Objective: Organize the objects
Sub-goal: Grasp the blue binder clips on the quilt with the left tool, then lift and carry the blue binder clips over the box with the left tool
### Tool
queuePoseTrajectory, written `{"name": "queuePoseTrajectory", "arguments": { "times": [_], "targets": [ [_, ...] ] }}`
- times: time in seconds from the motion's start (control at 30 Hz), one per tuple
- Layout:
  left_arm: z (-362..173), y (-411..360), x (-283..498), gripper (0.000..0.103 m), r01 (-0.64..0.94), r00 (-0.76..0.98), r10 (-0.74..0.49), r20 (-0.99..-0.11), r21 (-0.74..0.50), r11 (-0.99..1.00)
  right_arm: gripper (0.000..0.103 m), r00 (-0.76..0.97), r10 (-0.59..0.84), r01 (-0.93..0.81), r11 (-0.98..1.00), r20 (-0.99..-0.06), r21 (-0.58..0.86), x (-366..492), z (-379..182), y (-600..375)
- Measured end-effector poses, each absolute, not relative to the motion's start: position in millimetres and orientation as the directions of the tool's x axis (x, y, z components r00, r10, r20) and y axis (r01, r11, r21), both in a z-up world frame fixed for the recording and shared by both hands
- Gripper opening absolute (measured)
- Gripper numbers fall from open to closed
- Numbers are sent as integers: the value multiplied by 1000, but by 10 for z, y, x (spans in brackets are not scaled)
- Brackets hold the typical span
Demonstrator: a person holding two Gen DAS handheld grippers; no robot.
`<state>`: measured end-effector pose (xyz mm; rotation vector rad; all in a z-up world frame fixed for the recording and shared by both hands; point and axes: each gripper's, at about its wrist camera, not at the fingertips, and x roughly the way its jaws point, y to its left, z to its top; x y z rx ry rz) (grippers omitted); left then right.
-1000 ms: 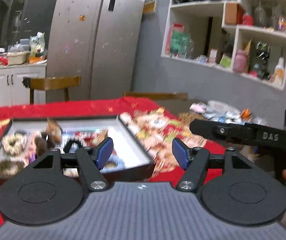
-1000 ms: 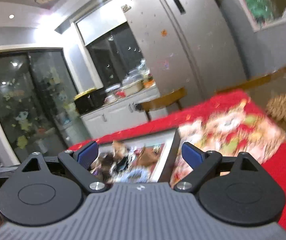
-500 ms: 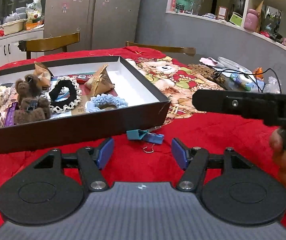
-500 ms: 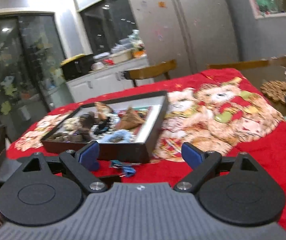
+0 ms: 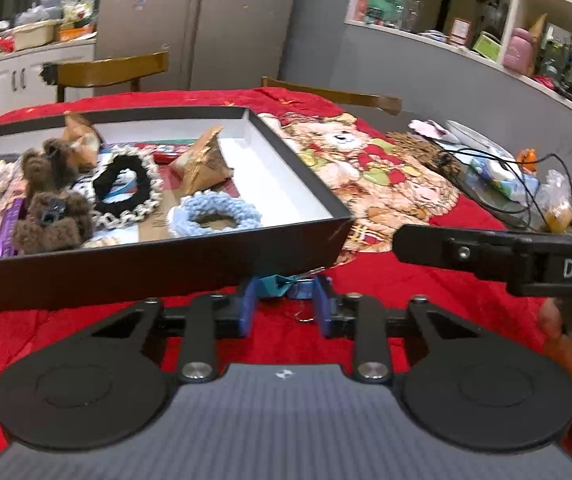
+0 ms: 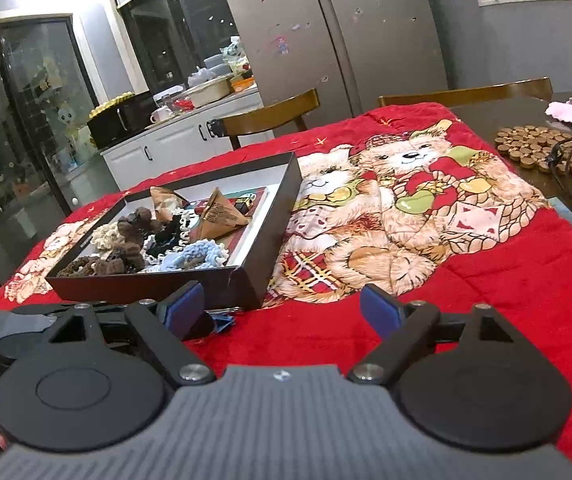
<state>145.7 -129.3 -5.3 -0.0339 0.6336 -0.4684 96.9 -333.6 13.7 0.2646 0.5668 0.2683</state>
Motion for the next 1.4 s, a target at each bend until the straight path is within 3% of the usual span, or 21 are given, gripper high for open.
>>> {"name": "queuePoseTrajectory", "arguments": {
  "times": [0.23,0.3,0.73,0.83,0.9,1.0,1.2,1.3,1.4],
  "targets": [
    [-59,-1290,1370,26,435,713,-426,-557,-125,892,89,798,347,-189,921,-493,341,981,122,-3342],
    [-54,-1274,1324,8,427,722,-404,-562,-99,899,89,792,358,-200,918,-495,344,989,112,-3332],
    [-87,-1209,1312,11,418,718,-405,-566,-115,901,89,749,393,-278,917,-534,285,1011,1,-3150],
    [-70,-1201,1325,19,409,730,-406,-550,-125,904,89,738,413,-323,911,-534,258,984,-24,-3056],
    [-74,-1203,1394,31,390,732,-399,-553,-141,910,88,737,422,-338,906,-528,253,971,-29,-3036],
    [-88,-1180,1520,33,382,703,-428,-569,-205,901,88,737,426,-328,904,-524,274,993,-31,-3084],
    [-109,-1209,1587,33,384,699,-442,-562,-227,895,88,734,426,-314,903,-528,293,1017,-41,-3126],
    [-118,-1258,1567,21,379,712,-408,-572,-177,909,88,729,434,-325,900,-529,292,1009,-48,-3111],
    [-121,-1247,1550,20,378,716,-404,-570,-170,910,88,730,434,-336,900,-528,276,992,-45,-3079]
  ]
}}
